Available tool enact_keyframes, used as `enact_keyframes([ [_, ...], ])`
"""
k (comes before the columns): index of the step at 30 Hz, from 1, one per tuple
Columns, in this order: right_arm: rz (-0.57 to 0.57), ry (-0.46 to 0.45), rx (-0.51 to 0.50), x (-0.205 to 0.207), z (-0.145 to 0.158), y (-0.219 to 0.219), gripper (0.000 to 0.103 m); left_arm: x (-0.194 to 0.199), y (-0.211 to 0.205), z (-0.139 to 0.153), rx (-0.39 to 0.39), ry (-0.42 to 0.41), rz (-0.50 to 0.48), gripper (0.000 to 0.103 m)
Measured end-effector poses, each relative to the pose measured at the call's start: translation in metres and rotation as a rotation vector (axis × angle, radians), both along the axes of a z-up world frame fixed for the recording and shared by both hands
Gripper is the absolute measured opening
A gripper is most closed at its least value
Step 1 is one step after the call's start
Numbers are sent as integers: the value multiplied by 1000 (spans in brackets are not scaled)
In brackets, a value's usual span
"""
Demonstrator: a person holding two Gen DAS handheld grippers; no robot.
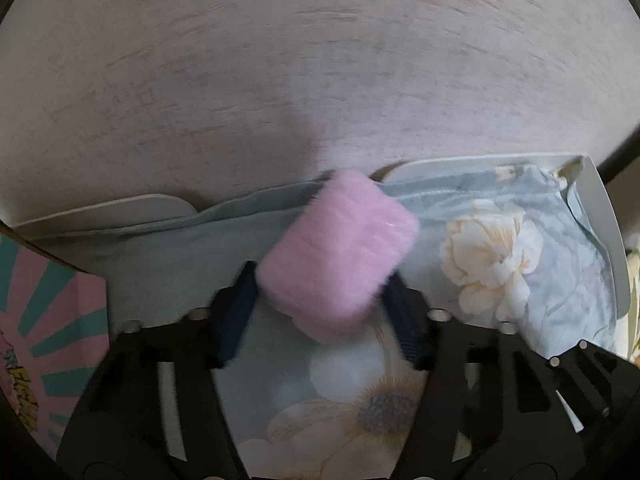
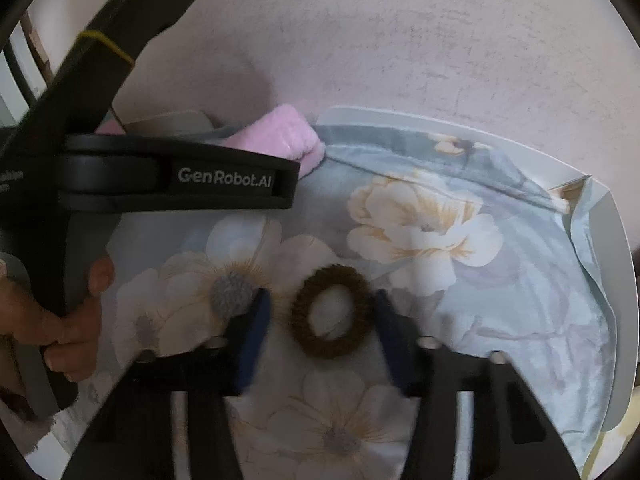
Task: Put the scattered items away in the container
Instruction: 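Grasp the pink fluffy pouch with the left gripper while the right grips the brown hair tie, then lift the pink pouch and hair tie and carry both over the striped box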
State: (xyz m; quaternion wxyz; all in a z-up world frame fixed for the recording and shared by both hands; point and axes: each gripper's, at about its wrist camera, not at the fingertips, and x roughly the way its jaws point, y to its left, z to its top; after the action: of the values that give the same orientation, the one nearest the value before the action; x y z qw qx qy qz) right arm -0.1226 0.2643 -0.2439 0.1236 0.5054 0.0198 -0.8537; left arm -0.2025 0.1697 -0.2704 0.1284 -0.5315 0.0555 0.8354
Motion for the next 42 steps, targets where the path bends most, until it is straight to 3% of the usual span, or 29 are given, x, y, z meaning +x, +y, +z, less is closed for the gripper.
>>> enact_keyframes([
  [2,13,8,-8,2,1,1,20,4,3,2,-19,23,-15,48],
  [3,11,9,-16,2,2,2,18,6,4,2,-21,28,-19,45],
  [17,-22,18,-88,15,22,16,15,24,-2,27,41,55,3,36],
  [31,-55,96,-120,44,91,37,15,61,-37,112,104,138,22,35],
  [42,61,210,-89,33,153,-44,15,103,-117,190,74,250,102,35],
])
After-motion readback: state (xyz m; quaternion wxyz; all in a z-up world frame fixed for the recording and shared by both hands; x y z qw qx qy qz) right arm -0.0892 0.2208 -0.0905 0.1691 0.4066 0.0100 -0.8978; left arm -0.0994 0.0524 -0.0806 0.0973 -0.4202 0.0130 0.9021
